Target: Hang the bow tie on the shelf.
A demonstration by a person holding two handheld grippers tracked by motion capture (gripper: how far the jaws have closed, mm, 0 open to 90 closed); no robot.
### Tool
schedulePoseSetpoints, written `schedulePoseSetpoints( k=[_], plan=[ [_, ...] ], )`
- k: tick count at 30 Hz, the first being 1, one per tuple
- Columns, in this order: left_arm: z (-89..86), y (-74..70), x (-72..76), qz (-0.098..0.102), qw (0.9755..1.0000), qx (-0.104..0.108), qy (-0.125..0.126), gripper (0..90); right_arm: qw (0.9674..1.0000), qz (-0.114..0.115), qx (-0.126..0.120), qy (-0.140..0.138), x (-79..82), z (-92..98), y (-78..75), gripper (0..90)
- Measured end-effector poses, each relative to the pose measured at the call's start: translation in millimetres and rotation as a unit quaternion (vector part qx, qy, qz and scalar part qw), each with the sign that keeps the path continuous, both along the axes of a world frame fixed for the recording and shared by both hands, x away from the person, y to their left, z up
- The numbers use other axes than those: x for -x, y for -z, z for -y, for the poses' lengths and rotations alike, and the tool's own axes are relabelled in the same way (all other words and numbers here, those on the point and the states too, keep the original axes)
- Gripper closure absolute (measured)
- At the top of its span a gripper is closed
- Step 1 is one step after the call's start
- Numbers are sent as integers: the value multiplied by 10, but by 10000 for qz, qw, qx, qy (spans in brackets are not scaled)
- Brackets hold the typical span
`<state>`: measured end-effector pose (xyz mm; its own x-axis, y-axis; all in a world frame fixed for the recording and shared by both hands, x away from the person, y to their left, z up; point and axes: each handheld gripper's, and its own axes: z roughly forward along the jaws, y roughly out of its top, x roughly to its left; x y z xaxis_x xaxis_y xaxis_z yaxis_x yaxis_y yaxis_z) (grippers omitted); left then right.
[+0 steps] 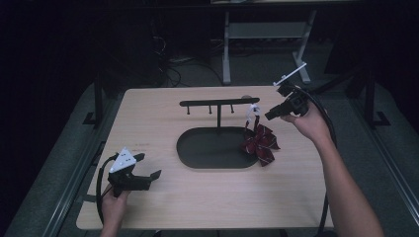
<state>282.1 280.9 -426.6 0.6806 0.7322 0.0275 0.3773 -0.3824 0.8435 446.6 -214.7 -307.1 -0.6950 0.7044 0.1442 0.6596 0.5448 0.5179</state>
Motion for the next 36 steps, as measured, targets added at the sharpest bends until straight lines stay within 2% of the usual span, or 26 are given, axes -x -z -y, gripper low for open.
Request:
schedulePoseSetpoints(
  k=[6, 16, 36],
  plan=[
    [1, 0, 5, 11, 10000, 16, 10, 130, 10000, 17, -5, 22, 24, 31, 15, 618],
    [-1, -1, 2, -6, 10000, -16, 15, 130, 10000, -86, -10, 40, 68, 79, 90, 601],
    [6, 3, 0, -3, 10000, -17, 17, 130, 9998, -163, -10, -106, 215, 90, 248, 559]
  ],
)
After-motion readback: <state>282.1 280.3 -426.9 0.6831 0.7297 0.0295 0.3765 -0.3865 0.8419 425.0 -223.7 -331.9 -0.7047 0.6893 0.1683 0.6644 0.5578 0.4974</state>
